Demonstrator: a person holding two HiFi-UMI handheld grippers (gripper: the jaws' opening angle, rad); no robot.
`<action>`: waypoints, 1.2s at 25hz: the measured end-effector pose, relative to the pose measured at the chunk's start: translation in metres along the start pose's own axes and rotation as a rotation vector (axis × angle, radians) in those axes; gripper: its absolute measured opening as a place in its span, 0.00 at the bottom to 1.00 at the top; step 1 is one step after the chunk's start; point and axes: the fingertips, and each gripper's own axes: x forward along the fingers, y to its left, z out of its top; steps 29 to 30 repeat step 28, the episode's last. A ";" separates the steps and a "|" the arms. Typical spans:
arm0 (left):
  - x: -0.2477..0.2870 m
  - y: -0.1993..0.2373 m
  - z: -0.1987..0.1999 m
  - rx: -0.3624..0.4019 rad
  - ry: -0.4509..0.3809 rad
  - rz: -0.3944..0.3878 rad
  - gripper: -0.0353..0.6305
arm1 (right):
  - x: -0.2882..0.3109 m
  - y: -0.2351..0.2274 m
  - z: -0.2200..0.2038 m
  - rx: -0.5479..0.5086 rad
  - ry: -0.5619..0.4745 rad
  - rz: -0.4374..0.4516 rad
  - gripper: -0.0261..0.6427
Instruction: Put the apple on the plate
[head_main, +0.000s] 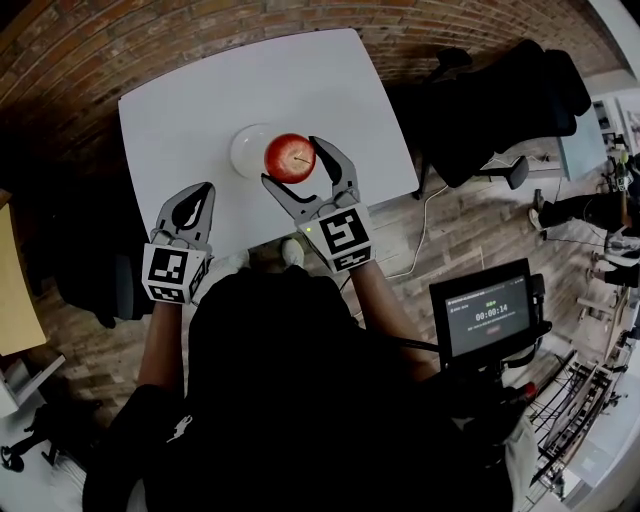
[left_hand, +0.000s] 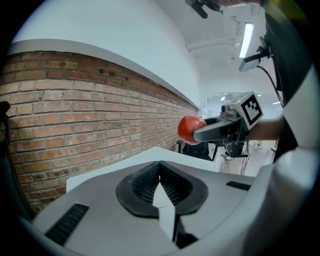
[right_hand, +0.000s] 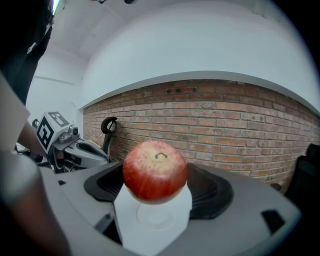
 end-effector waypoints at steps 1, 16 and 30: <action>0.000 0.001 0.000 0.001 -0.001 0.001 0.06 | 0.000 0.000 0.001 -0.003 -0.002 -0.002 0.61; 0.000 0.003 0.007 0.008 -0.019 0.010 0.06 | 0.000 -0.002 0.009 -0.019 -0.022 -0.010 0.61; -0.002 0.003 0.006 0.009 -0.020 0.021 0.06 | 0.002 0.001 0.008 -0.028 -0.023 0.001 0.61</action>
